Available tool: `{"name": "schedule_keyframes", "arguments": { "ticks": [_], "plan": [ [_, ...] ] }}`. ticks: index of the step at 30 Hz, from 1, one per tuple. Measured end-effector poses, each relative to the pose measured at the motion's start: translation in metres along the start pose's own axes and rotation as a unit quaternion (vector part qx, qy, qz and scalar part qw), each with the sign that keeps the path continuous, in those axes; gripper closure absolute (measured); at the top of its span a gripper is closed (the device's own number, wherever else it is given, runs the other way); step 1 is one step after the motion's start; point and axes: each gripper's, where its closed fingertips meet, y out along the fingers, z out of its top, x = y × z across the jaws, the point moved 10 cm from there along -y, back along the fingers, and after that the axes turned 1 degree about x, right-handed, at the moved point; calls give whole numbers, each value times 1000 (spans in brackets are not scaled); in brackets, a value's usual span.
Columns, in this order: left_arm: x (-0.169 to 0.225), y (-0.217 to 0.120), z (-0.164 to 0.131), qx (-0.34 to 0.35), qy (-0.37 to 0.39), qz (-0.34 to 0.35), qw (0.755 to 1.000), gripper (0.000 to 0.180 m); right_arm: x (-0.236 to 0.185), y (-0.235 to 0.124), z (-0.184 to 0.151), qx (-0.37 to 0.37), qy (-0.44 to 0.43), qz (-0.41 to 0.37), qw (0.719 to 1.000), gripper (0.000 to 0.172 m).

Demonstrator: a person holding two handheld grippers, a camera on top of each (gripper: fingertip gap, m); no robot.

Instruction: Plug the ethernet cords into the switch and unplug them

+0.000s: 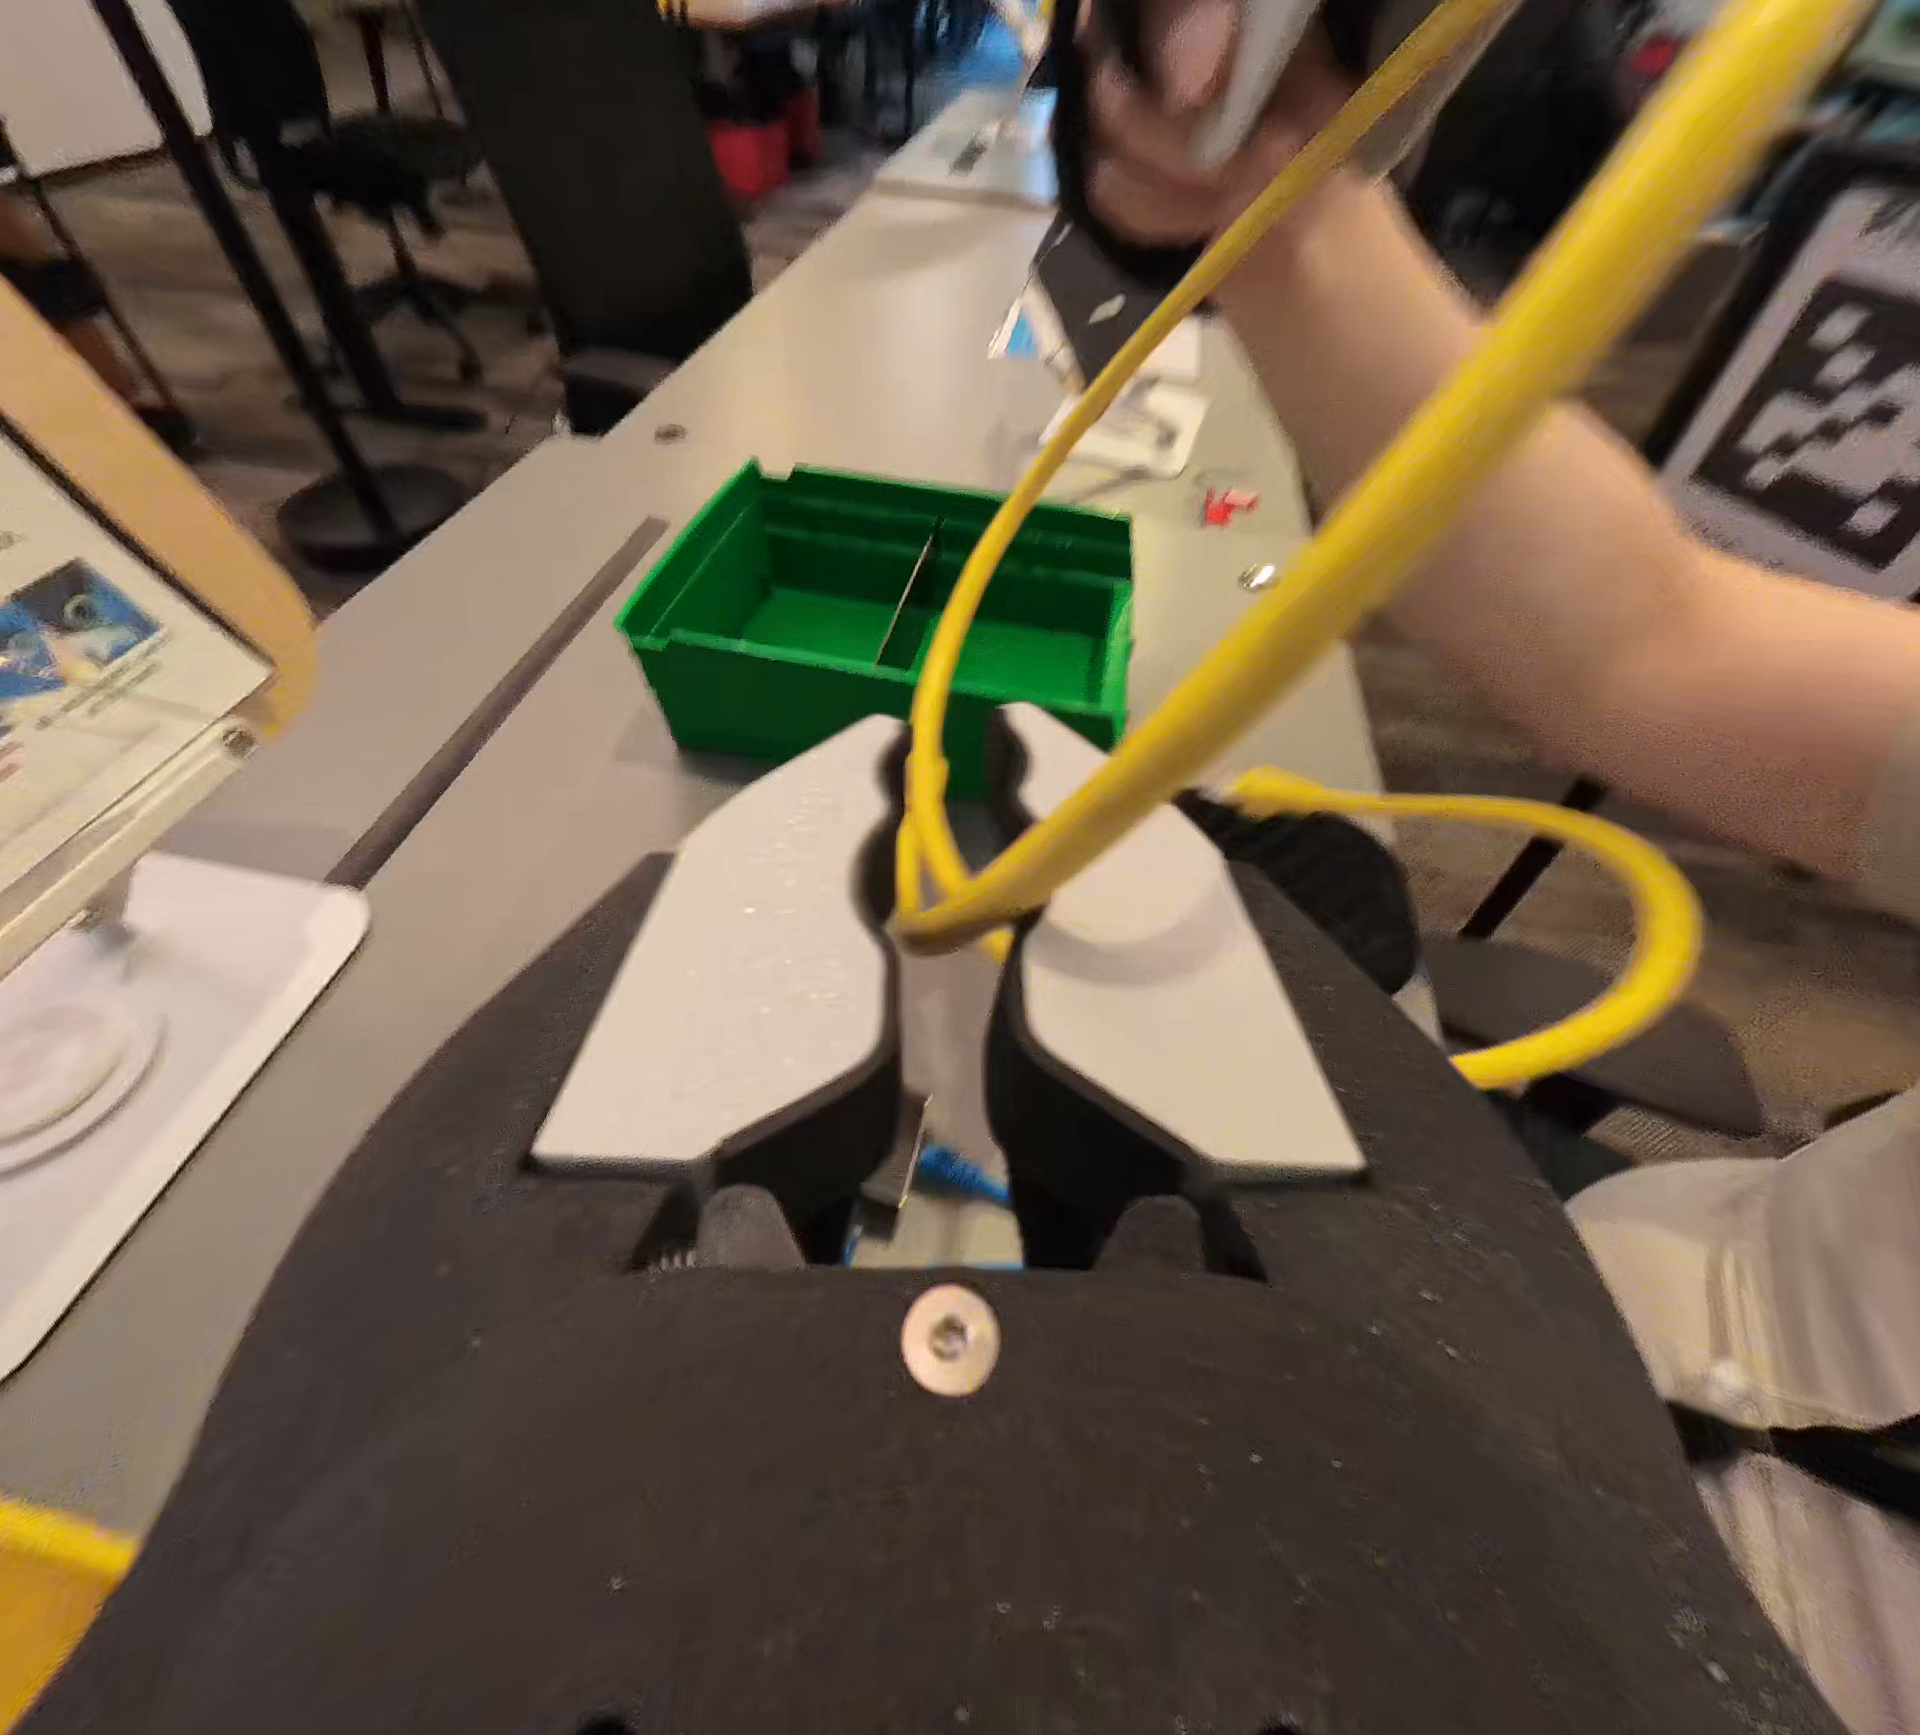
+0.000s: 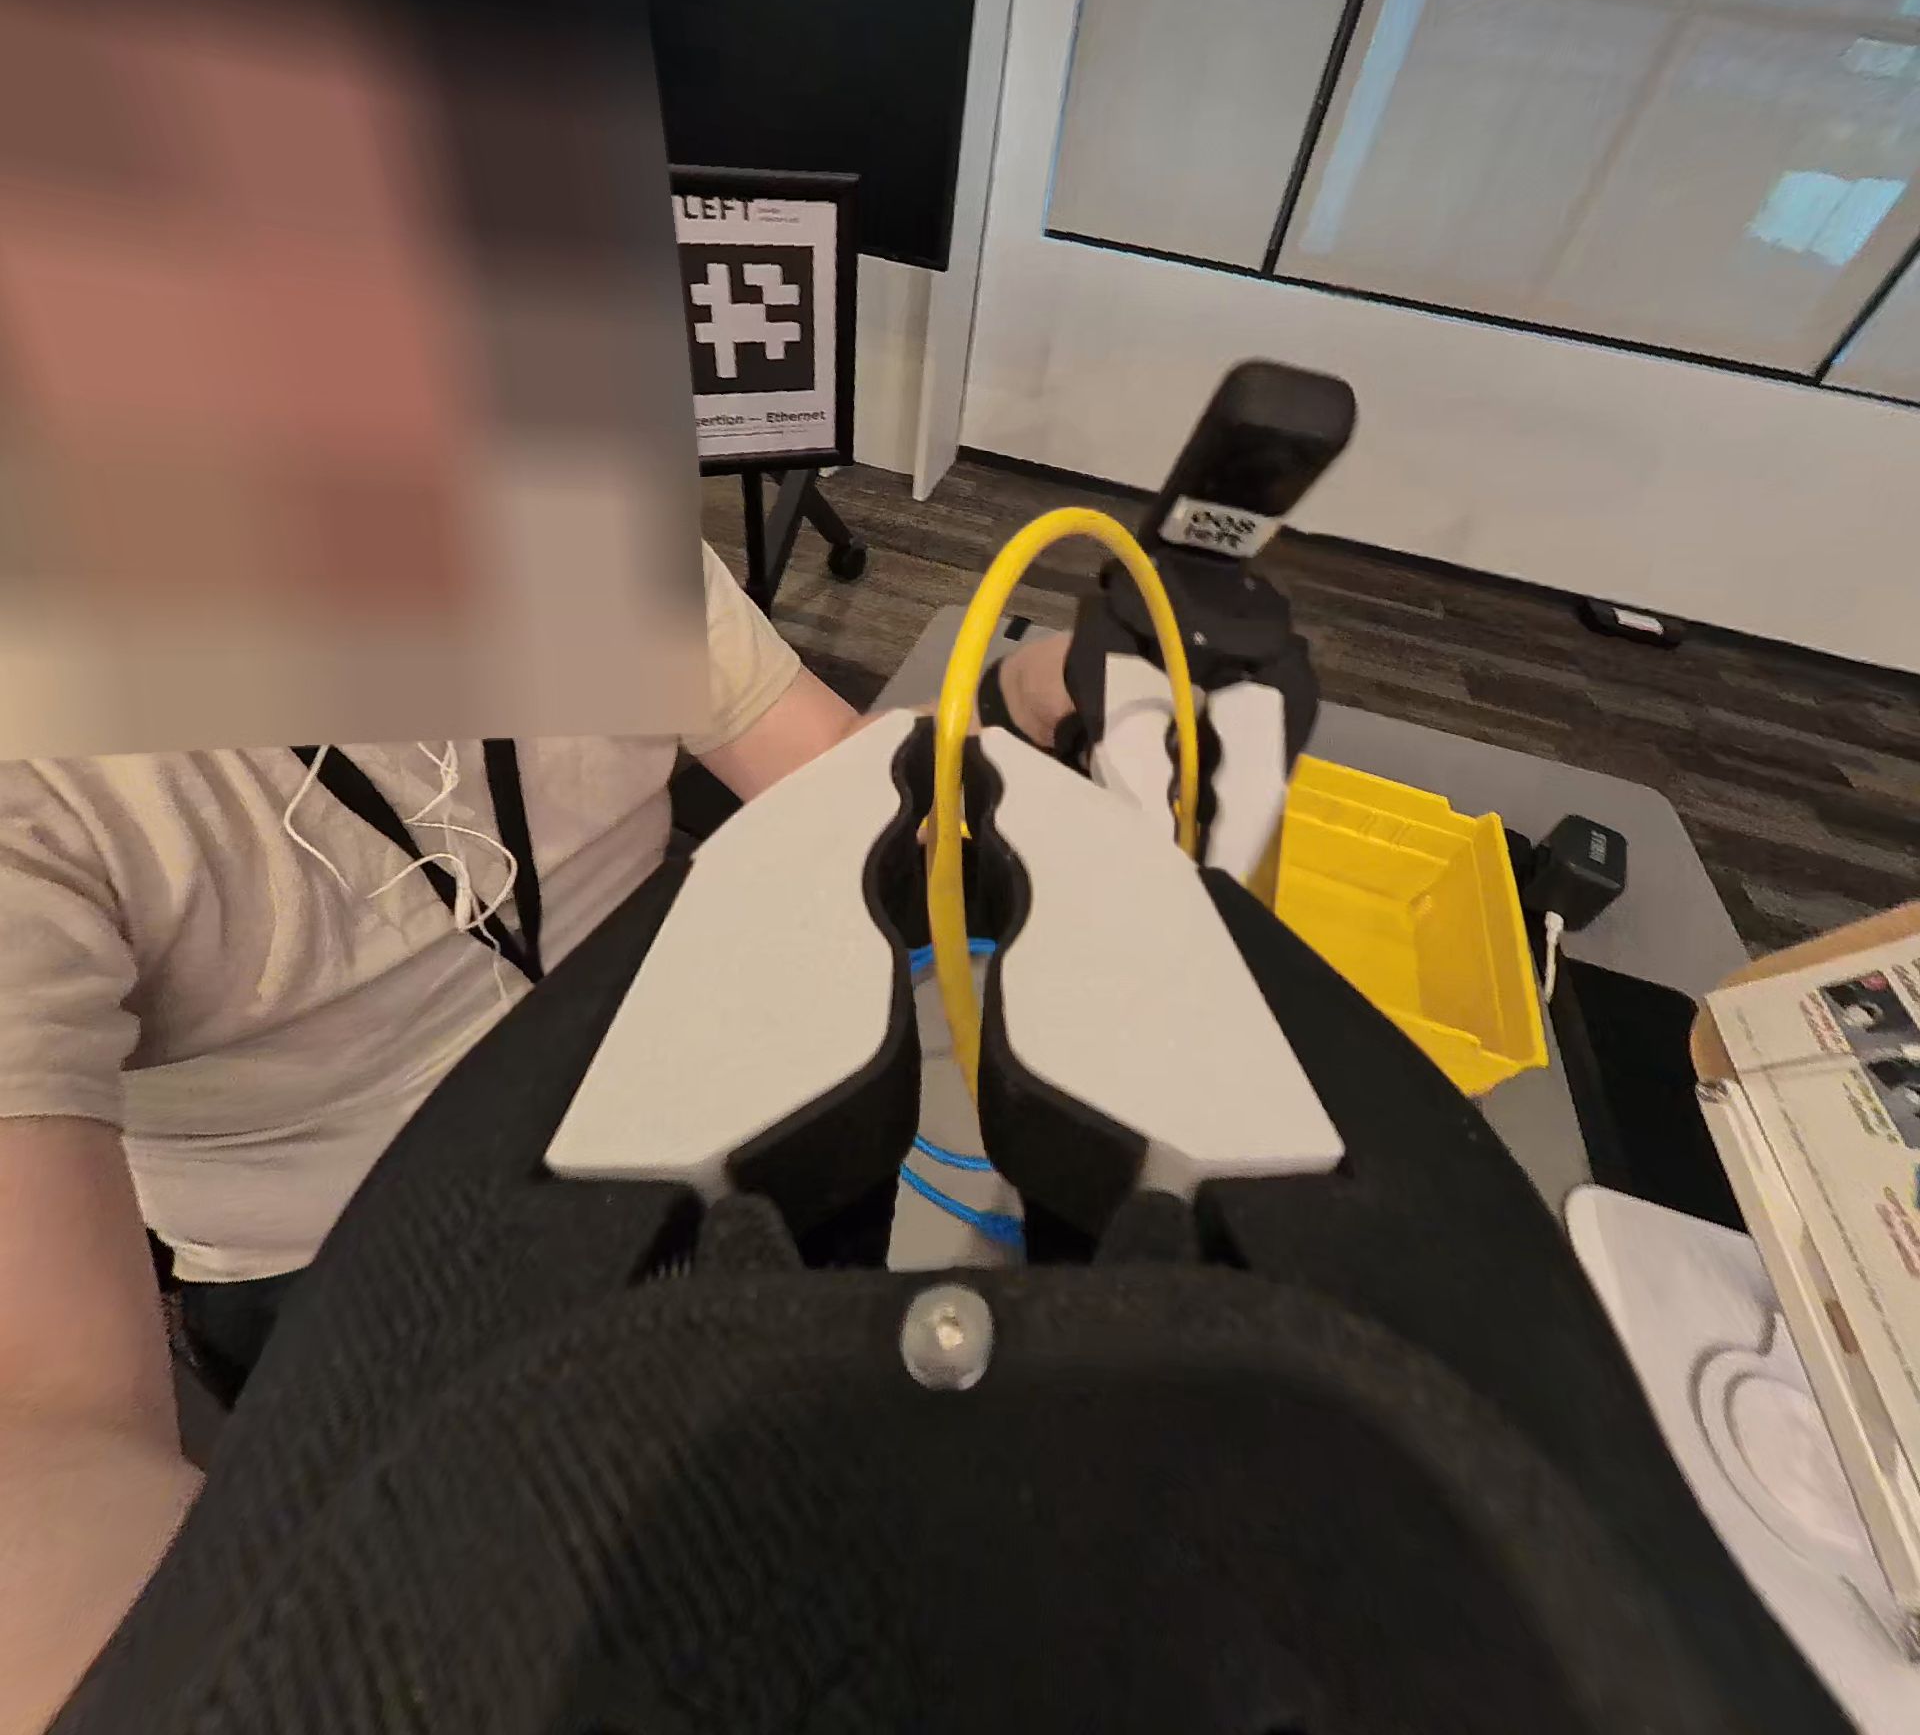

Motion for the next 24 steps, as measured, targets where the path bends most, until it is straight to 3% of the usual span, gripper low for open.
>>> {"name": "schedule_keyframes", "arguments": {
  "ticks": [3,7,11,13,16,20,24],
  "plan": [
    [-2,-11,4,45,-30,-22,998,177,8,-15,-11,6,17,-32,999,166],
    [-11,-25,0,30,-36,12,999,172,14,-33,-30,19,38,-66,997,166],
    [-15,-27,-6,-37,-46,65,996,125,24,-33,-37,31,55,-128,990,165],
    [-14,-29,-7,-52,-34,98,993,111,29,-30,-33,30,59,-161,985,165],
    [-8,-33,-4,-48,-21,107,993,113,31,-26,-20,19,42,-207,977,165],
    [-4,-31,-2,-28,-48,51,997,119,33,-22,-2,-5,5,-296,955,166],
    [9,-27,1,-43,53,81,994,119,40,-18,13,-18,13,-337,941,165]
  ]
}}
